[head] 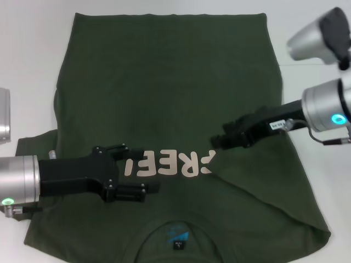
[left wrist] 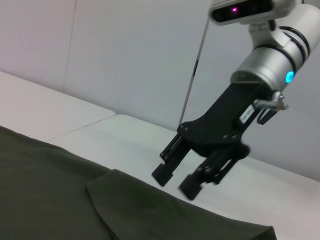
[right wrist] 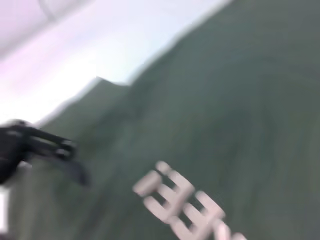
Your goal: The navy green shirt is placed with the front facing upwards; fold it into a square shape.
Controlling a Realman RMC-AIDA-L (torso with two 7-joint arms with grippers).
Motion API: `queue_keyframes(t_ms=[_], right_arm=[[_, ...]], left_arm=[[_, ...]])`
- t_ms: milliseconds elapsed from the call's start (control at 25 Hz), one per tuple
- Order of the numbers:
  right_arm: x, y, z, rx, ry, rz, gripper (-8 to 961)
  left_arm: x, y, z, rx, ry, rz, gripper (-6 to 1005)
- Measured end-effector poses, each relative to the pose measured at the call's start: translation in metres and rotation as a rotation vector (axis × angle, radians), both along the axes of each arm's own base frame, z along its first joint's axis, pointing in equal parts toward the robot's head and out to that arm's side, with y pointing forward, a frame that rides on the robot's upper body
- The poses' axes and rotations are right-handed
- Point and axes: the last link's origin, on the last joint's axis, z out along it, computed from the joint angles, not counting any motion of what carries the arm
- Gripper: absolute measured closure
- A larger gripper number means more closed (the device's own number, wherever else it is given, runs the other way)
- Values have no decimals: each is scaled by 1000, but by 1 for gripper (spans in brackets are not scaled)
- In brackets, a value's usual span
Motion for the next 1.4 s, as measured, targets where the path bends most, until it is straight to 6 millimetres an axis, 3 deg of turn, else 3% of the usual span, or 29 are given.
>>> queue_keyframes(t_ms=[360, 600, 680, 840, 1120, 1400], right_arm=[[41, -44, -2, 50, 226, 310, 212], [63, -56, -4, 73, 261, 365, 36], [65, -60, -4, 74, 267, 381, 40], [66, -66, 2, 79, 299, 427, 46], [63, -75, 7, 53, 325, 505, 47], [63, -81, 13, -4, 277, 577, 46]], left_arm=[[-1, 5, 3, 5, -11, 57, 121], [-11, 29, 18, 75, 2, 285, 123], [-20, 38, 35, 128, 9, 397, 123], [-31, 40, 56, 166, 33, 511, 124], [-51, 21, 97, 166, 169, 799, 125], [-45, -2, 117, 69, 141, 977, 127]])
